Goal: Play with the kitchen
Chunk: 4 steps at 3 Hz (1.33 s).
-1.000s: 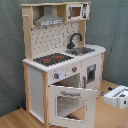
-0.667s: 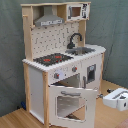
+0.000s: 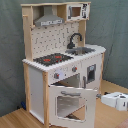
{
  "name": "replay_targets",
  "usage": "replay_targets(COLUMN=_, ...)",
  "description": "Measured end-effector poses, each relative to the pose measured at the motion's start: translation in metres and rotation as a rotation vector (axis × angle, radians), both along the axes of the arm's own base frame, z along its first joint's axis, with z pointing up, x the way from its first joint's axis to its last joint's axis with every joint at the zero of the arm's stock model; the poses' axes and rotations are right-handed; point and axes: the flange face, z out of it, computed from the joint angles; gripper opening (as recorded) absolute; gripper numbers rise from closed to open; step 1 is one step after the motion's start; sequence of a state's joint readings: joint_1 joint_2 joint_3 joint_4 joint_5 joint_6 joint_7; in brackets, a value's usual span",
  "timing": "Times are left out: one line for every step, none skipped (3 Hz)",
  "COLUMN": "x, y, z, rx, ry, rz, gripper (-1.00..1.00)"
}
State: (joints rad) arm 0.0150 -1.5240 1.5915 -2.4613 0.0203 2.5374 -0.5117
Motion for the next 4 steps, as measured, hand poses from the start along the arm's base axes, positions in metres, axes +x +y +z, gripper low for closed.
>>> replay_targets(x=-0.002, y=0.012, z=0.001, rx=0.119, ry=-0.004, rz=0.007, gripper=1.0)
replay_targets(x=-0.003, y=0.019, z=0.001, rx=0.198, ry=-0.007, rz=0.011, gripper=1.0)
replay_targets(x=-0.003, y=0.028, z=0.001, rx=0.309, ry=-0.012, rz=0.016, gripper=1.0)
replay_targets(x=-0.004, y=0.035, z=0.001, rx=0.416, ry=-0.01, rz=0.018, gripper=1.0)
